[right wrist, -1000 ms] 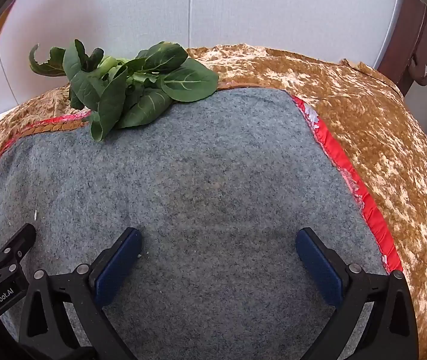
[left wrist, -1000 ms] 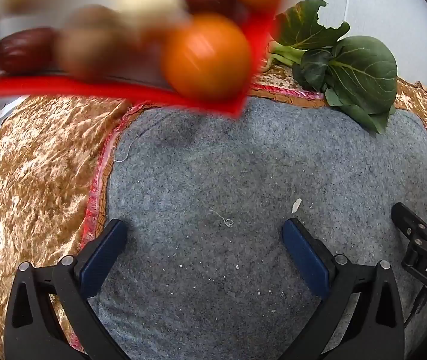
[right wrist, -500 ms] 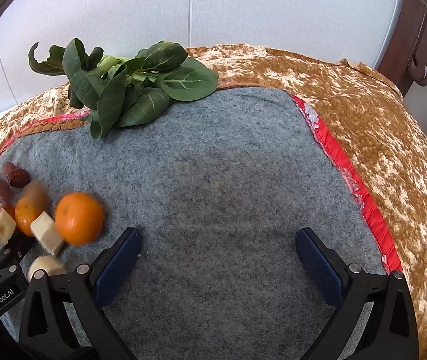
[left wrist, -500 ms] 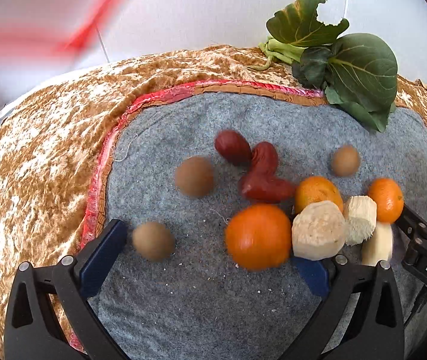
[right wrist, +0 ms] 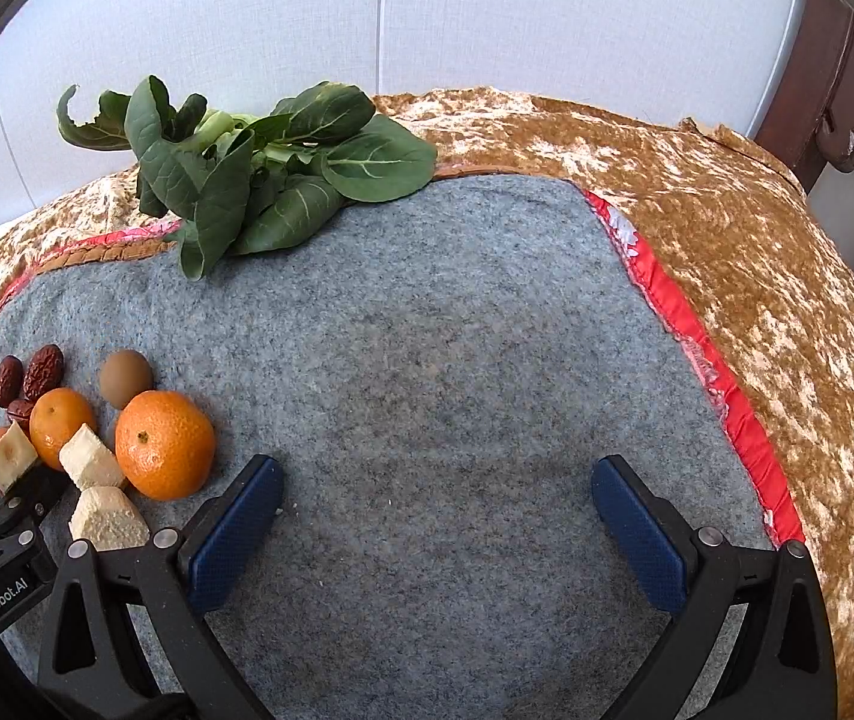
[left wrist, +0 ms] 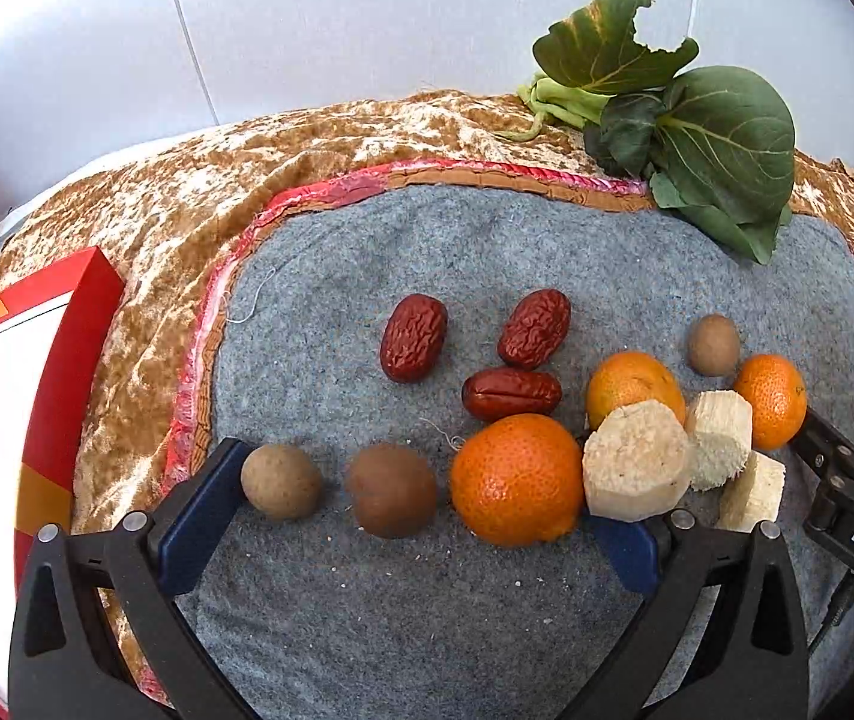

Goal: Organize fruits

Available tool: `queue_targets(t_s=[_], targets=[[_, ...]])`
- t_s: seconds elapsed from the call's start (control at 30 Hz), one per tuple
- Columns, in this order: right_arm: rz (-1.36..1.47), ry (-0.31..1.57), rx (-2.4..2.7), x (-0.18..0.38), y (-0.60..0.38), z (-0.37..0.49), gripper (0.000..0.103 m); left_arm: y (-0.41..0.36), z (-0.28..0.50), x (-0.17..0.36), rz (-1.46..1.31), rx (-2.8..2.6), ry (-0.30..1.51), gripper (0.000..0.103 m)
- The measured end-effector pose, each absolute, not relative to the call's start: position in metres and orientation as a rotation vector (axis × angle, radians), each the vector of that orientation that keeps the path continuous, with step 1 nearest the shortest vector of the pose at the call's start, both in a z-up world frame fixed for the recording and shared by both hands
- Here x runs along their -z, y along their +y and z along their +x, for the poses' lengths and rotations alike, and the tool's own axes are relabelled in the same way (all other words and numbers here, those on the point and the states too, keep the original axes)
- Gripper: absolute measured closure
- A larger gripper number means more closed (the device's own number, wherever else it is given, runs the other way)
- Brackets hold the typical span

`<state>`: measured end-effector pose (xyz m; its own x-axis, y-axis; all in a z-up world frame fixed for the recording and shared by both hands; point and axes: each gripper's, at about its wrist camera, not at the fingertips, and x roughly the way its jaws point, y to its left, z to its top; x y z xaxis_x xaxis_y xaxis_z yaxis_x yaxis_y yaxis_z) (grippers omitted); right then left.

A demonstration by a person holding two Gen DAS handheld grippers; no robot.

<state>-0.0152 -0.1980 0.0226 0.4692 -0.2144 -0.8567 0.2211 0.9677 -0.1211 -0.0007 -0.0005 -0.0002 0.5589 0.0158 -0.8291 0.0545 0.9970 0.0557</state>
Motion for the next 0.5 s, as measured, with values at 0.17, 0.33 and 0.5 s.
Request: queue_targets(t_s=[0.17, 0.33, 0.5], targets=[[0.007, 1.049, 0.267, -0.0226, -0.1977, -0.0150, 0.001, 0.0006, 0.0013, 0.0008, 0.078, 0.023, 0.978, 0.000], [0.007, 1.049, 0.267, -0.0226, -0.1976, -0.0150, 0.001, -0.0001, 0.0005, 0.0011, 0.077, 0.023, 0.978, 0.000], [0.006, 1.049, 0.268, -0.0227, -0.1975, -0.0149, 0.001, -0.0001, 0.0011, 0.0010, 0.079, 0.022, 0.981, 0.000]])
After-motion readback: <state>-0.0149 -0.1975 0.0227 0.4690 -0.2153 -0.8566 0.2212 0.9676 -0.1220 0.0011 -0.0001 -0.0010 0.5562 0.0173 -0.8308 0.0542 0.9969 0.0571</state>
